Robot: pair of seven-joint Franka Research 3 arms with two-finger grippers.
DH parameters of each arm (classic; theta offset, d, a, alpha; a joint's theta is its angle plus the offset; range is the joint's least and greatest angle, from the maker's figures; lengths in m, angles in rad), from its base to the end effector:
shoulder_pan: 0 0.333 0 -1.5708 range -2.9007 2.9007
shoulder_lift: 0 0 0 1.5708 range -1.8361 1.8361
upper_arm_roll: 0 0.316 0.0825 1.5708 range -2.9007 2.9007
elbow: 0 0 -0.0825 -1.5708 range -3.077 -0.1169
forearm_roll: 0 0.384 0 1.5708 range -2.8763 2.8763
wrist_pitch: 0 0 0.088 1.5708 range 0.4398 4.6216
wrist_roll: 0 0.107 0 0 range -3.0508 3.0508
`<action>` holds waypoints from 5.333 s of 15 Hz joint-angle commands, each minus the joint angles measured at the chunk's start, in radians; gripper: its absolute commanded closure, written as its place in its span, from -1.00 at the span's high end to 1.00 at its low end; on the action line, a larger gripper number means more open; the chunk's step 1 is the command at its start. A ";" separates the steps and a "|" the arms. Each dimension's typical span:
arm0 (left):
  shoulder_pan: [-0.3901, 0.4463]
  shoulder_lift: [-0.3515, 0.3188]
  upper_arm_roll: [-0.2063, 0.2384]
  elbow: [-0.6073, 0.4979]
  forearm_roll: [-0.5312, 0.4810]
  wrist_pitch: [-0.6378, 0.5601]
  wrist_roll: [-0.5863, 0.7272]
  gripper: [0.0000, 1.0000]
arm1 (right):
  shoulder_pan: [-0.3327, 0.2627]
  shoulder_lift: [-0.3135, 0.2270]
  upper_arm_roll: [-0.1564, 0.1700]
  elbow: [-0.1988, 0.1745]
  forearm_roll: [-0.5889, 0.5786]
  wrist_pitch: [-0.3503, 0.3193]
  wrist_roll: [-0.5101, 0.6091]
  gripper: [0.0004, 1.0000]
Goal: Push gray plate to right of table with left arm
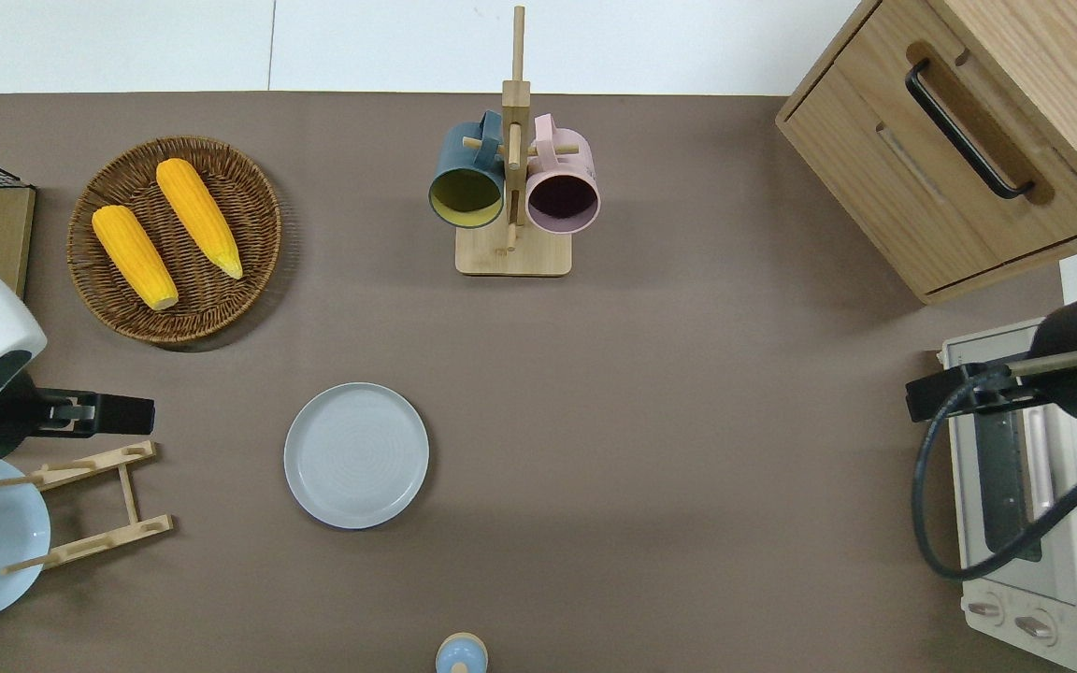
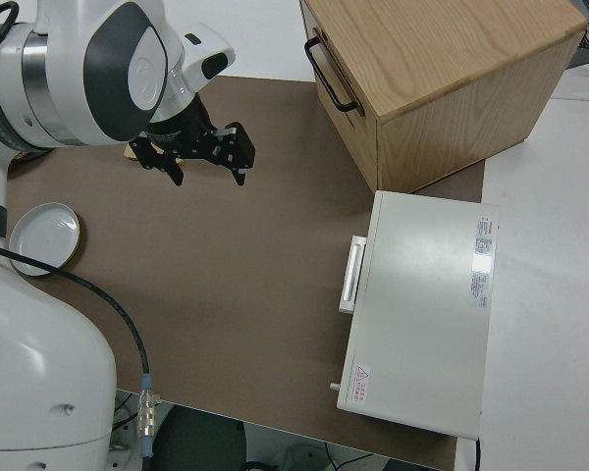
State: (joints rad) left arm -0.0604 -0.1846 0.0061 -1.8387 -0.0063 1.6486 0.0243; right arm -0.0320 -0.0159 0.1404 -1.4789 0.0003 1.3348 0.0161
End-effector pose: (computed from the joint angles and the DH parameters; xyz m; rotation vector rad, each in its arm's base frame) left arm 0.4993 -0.0275 0.6016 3.1319 -0.1225 -0.0088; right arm 0.5209 0.0574 0.6562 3.1220 0.1440 -0.2003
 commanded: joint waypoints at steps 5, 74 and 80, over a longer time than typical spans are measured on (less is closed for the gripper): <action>-0.001 -0.003 -0.002 0.006 -0.003 0.000 -0.010 1.00 | -0.019 -0.002 0.016 0.009 0.004 -0.016 0.012 0.97; -0.085 -0.032 -0.051 -0.712 -0.086 0.697 -0.113 1.00 | -0.020 -0.002 0.016 0.009 0.004 -0.016 0.013 0.97; -0.087 0.037 -0.051 -0.743 -0.086 0.803 -0.113 1.00 | -0.019 -0.002 0.016 0.009 0.004 -0.016 0.012 0.97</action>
State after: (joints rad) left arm -0.1280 -0.1790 -0.0544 -2.5617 -0.0785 2.3878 -0.0800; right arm -0.0320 -0.0159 0.1404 -1.4789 0.0003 1.3348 0.0161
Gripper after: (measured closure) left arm 0.000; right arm 0.013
